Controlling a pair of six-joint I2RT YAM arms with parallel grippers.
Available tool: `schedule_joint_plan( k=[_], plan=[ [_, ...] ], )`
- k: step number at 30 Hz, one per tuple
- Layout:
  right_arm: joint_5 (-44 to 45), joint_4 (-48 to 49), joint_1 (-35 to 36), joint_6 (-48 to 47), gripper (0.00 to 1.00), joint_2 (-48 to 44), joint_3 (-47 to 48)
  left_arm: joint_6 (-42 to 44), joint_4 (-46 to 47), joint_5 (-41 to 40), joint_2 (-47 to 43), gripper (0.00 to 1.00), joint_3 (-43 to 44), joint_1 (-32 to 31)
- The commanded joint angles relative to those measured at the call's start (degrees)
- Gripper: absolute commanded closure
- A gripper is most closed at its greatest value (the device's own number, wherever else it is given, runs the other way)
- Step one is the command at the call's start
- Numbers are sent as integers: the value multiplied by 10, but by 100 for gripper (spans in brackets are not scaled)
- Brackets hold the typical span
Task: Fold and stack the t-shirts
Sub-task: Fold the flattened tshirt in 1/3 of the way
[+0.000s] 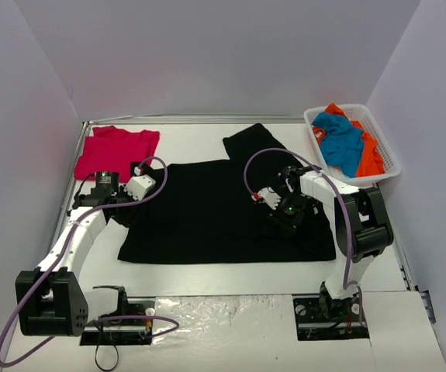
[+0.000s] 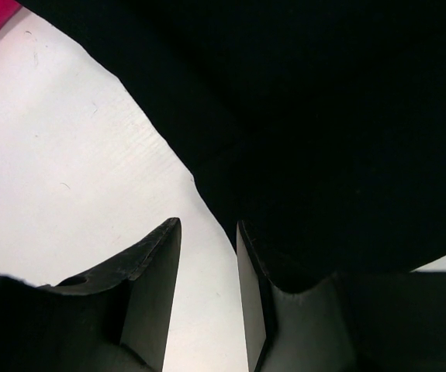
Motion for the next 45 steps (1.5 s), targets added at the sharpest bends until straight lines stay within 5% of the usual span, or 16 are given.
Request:
schedule_joint_plan(
  k=[1,9,24,45],
  plan=[
    [-14,-30,2,1,65,8,18,1,6,10,-5,66,2,4],
    [-14,-28,1,3,100,17,21,2,6,14,1,66,1,4],
    [4,-51,2,21,100,-18,81,4,4,21,-1,66,1,4],
    [-31,-49,10,11,99,116,204,6,-6,22,17,65,3,4]
  ],
)
